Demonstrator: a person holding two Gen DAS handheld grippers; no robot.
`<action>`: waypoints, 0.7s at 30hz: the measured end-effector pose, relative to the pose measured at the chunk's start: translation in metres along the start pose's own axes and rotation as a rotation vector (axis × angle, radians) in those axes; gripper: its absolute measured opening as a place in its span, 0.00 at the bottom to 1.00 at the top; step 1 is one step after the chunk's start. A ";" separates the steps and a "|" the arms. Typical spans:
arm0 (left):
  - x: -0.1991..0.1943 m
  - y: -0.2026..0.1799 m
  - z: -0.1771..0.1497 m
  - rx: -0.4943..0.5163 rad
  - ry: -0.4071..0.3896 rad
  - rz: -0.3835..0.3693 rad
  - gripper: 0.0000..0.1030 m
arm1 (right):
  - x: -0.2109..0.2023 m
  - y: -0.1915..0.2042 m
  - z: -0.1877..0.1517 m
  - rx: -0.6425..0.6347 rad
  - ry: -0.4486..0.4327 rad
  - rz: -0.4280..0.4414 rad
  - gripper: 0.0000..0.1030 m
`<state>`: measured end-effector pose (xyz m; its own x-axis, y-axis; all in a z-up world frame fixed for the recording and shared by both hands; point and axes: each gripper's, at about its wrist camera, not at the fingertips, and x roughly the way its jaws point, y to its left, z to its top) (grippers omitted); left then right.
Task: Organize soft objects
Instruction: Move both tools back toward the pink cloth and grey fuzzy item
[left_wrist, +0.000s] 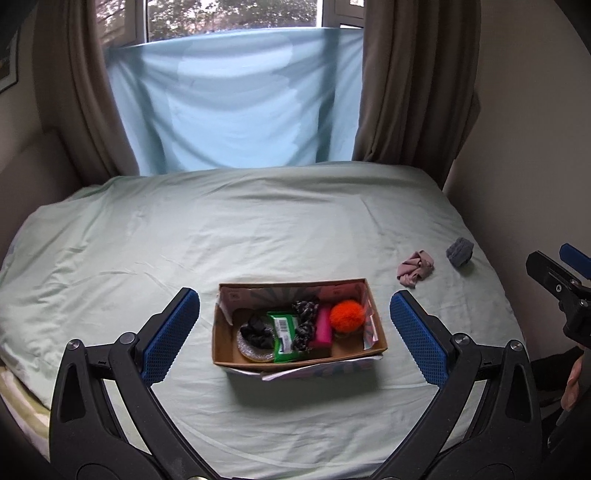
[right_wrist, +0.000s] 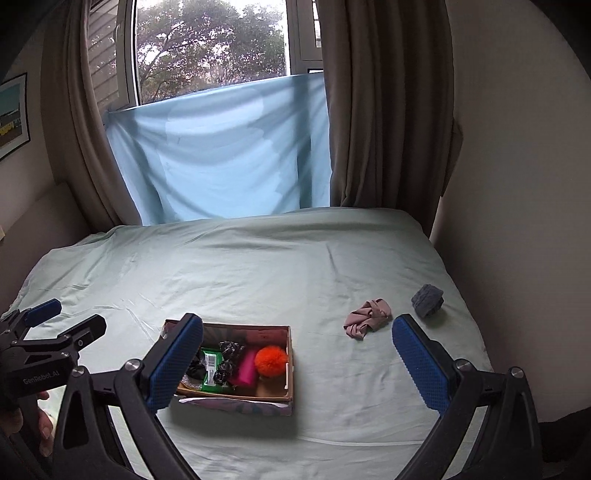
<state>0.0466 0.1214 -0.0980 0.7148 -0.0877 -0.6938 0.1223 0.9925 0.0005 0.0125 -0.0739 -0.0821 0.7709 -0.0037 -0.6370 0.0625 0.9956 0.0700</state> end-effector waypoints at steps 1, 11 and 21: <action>0.001 -0.009 0.001 0.003 -0.005 -0.006 1.00 | 0.000 -0.008 0.000 0.000 0.000 0.000 0.99; 0.034 -0.121 0.008 0.008 -0.007 -0.058 1.00 | 0.007 -0.110 0.009 0.020 -0.008 -0.014 0.99; 0.138 -0.233 0.005 0.035 0.052 -0.054 1.00 | 0.071 -0.217 0.006 0.042 0.049 -0.003 0.99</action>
<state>0.1201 -0.1229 -0.1906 0.6698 -0.1355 -0.7301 0.1841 0.9828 -0.0135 0.0572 -0.2912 -0.1380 0.7388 -0.0011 -0.6739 0.0919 0.9908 0.0991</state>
